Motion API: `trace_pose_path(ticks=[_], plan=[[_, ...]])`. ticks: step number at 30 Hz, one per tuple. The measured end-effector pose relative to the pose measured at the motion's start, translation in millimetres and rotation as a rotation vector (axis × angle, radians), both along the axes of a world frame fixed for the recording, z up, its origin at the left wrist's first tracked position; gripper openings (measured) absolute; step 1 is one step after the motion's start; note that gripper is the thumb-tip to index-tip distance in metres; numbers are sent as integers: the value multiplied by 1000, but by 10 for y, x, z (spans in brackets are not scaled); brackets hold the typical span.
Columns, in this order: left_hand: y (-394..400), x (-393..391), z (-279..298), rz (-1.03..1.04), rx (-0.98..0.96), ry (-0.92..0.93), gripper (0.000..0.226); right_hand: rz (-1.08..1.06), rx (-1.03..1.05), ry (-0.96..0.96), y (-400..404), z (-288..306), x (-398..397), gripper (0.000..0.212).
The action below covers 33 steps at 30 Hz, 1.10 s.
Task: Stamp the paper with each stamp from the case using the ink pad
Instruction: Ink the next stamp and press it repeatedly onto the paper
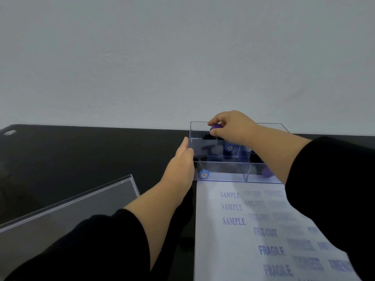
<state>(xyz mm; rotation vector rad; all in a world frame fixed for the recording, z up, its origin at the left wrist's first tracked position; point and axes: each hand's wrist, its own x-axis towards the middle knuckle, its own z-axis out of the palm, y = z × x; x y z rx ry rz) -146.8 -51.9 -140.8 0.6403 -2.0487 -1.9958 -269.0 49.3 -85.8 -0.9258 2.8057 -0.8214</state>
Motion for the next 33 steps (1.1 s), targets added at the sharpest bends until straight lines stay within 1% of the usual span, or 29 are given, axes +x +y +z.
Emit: trace_pose_path(ticks=[5,13,15,17,19,23,25,27,30,33], plan=[[-27,-16,-39,-25,3,1,45,20,116,-17,-47,32,-72,33],[-93,-51,-140,-33,13,13,45,66,338,-42,-135,128,-78,25],[-95,-59,-150,-41,-13,25,45,83,391,-58,-145,119,-92,25],[-86,-51,-142,-60,-66,40,45,97,406,-82,-146,121,-107,24],[-84,-57,-138,-79,-79,28,46,104,408,-104,-149,130,-113,24],[-88,-71,-130,-47,-12,1,45,97,417,-116,-163,152,-75,25],[-89,-73,-136,-48,-5,0,45,113,448,-75,-159,169,-57,26],[-90,-82,-141,-43,19,1,45,123,462,13,-139,191,-57,26],[-88,-84,-149,-39,55,-9,45,111,383,168,-39,230,-27,31],[-93,-75,-165,-45,8,6,45,213,316,364,128,216,110,31]])
